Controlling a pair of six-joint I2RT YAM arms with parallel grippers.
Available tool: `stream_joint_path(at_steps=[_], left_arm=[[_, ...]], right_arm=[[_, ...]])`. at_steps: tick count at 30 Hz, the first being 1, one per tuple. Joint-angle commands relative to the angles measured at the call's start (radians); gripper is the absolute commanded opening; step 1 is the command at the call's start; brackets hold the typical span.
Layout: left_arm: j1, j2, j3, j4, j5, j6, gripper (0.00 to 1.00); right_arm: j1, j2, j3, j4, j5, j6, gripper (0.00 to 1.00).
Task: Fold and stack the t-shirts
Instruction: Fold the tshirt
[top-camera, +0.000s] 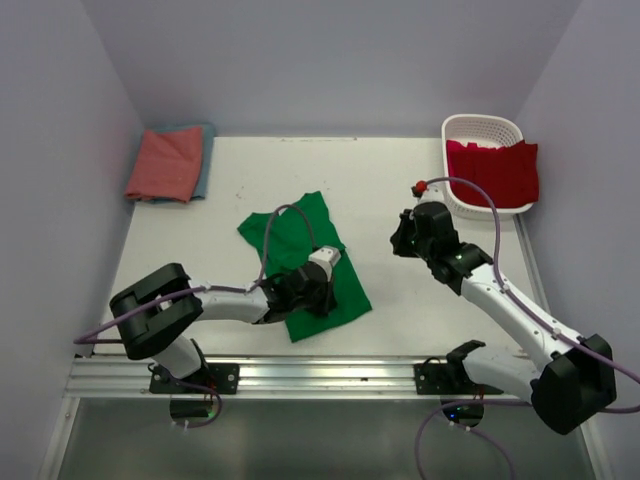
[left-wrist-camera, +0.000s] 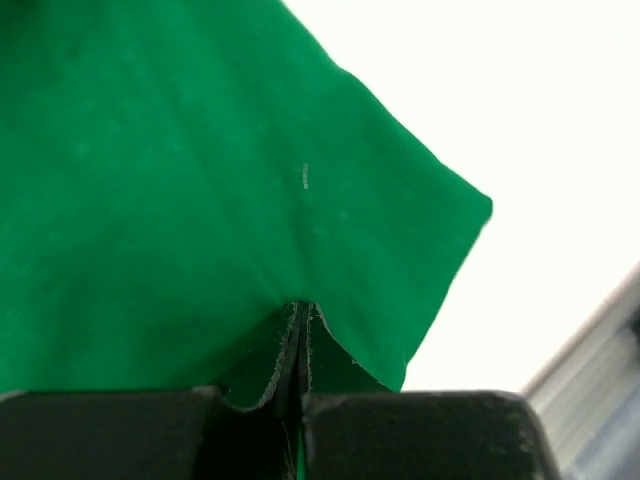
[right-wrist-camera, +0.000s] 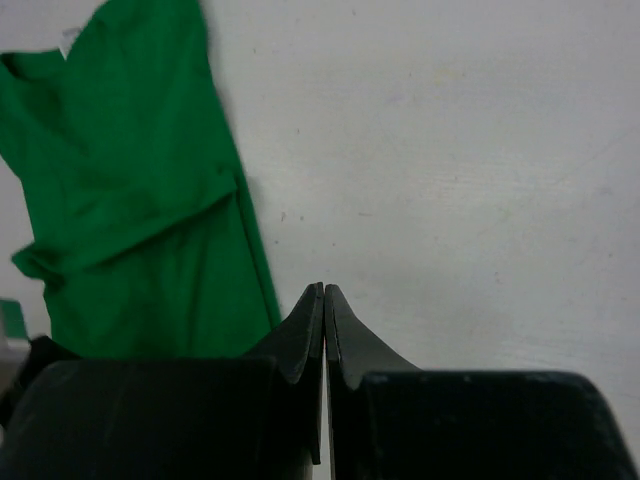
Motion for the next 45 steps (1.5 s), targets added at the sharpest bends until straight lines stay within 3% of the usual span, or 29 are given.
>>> stream_joint_path(at_steps=[1, 8, 15, 20, 22, 23, 24, 25, 26, 27, 28, 29, 32, 38, 45], left_arm=[[0.099, -0.067, 0.01, -0.152, -0.061, 0.105, 0.0], [0.16, -0.104, 0.042, -0.117, -0.004, 0.135, 0.02], [0.16, -0.049, 0.019, -0.049, 0.177, 0.132, 0.0], [0.158, -0.167, -0.071, -0.075, 0.105, 0.063, 0.02], [0.158, -0.283, -0.085, -0.149, -0.042, 0.022, 0.18], [0.158, -0.325, -0.088, -0.195, -0.097, 0.002, 0.35], [0.158, -0.406, -0.094, -0.297, -0.192, -0.036, 0.42], [0.158, -0.444, -0.099, -0.339, -0.228, -0.061, 0.56], [0.158, -0.48, -0.111, -0.404, -0.252, -0.082, 0.61], [0.158, -0.542, -0.12, -0.431, -0.277, -0.11, 0.65], [0.158, -0.57, -0.129, -0.454, -0.282, -0.127, 0.72], [0.158, -0.618, -0.151, -0.5, -0.286, -0.159, 0.76], [0.158, -0.694, -0.214, -0.539, -0.271, -0.214, 0.8], [0.156, -0.732, -0.369, -0.438, -0.121, -0.3, 0.8], [0.156, -0.712, -0.426, -0.43, -0.107, -0.326, 0.8]], right_arm=[[0.017, -0.076, -0.074, -0.073, -0.027, 0.03, 0.0], [0.04, -0.068, -0.232, 0.07, -0.145, 0.102, 0.0], [0.072, 0.038, -0.254, 0.259, -0.289, 0.145, 0.0], [0.097, 0.04, -0.285, 0.331, -0.356, 0.176, 0.0], [0.097, 0.038, -0.308, 0.367, -0.403, 0.19, 0.0], [0.099, 0.043, -0.314, 0.374, -0.414, 0.191, 0.0], [0.1, 0.047, -0.317, 0.379, -0.429, 0.193, 0.0], [0.102, 0.06, -0.32, 0.377, -0.441, 0.187, 0.0], [0.106, 0.076, -0.32, 0.374, -0.458, 0.179, 0.03], [0.112, 0.089, -0.318, 0.368, -0.463, 0.173, 0.14], [0.115, 0.096, -0.315, 0.356, -0.468, 0.155, 0.31], [0.122, 0.11, -0.314, 0.347, -0.469, 0.15, 0.38], [0.125, 0.126, -0.317, 0.347, -0.475, 0.145, 0.47], [0.132, 0.156, -0.32, 0.364, -0.481, 0.153, 0.47], [0.142, 0.198, -0.337, 0.399, -0.474, 0.165, 0.47]])
